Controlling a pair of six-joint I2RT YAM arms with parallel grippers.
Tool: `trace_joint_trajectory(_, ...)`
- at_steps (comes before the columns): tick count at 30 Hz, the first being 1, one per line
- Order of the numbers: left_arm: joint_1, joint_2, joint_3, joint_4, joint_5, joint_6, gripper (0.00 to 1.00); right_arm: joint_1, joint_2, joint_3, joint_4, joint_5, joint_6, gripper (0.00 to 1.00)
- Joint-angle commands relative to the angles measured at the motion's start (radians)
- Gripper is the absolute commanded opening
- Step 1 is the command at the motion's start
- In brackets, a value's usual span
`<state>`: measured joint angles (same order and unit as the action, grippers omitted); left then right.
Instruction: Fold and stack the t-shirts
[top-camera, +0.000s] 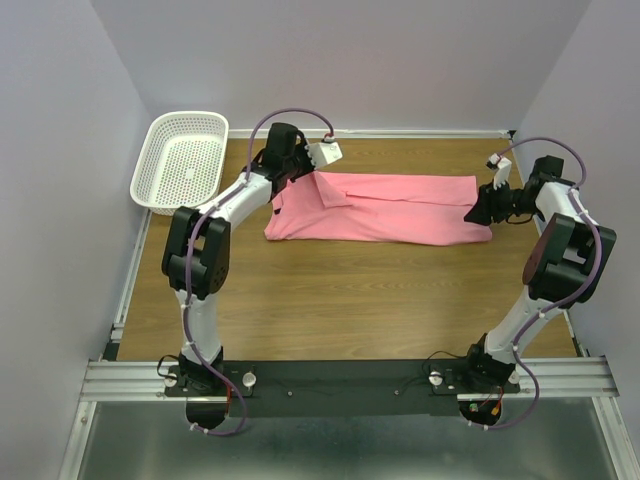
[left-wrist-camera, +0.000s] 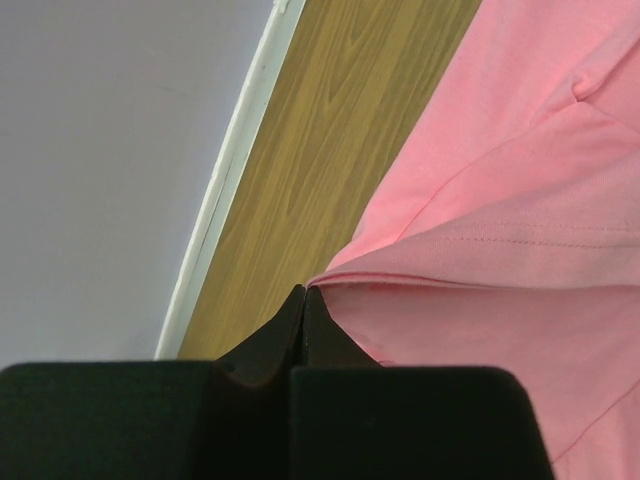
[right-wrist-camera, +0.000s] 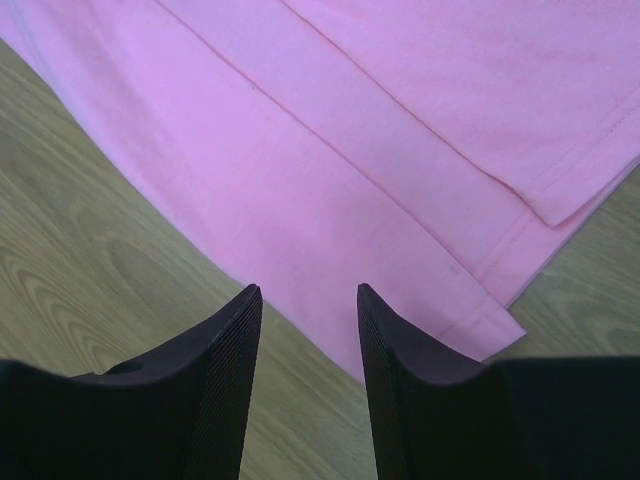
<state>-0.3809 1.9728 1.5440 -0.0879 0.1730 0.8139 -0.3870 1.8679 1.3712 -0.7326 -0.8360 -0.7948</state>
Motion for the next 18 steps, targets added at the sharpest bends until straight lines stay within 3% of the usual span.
trace_joint_trajectory(1,-0.004,0.044,0.042,-0.018,-0.023,-0.001,0.00,0.016,-0.041,-0.018,-0.002,-0.019,-0.027,0.51)
trace_joint_trajectory(5,-0.015,0.080,0.079,-0.023,-0.038,-0.039,0.05,0.071,-0.071,-0.030,-0.011,0.003,-0.060,0.51)
trace_joint_trajectory(9,-0.016,0.115,0.142,-0.024,-0.119,-0.194,0.39,0.169,-0.092,-0.023,-0.017,0.028,-0.076,0.52)
trace_joint_trajectory(12,-0.009,0.104,0.224,-0.029,-0.280,-0.375,0.49,0.295,-0.107,-0.008,-0.019,0.058,-0.101,0.52)
trace_joint_trajectory(15,0.016,0.019,0.275,-0.069,-0.380,-0.546,0.53,0.484,-0.093,0.035,-0.008,0.080,-0.080,0.52)
trace_joint_trajectory(18,0.063,-0.179,0.112,-0.046,-0.411,-0.697,0.64,0.652,-0.053,0.083,0.059,0.161,0.041,0.52)
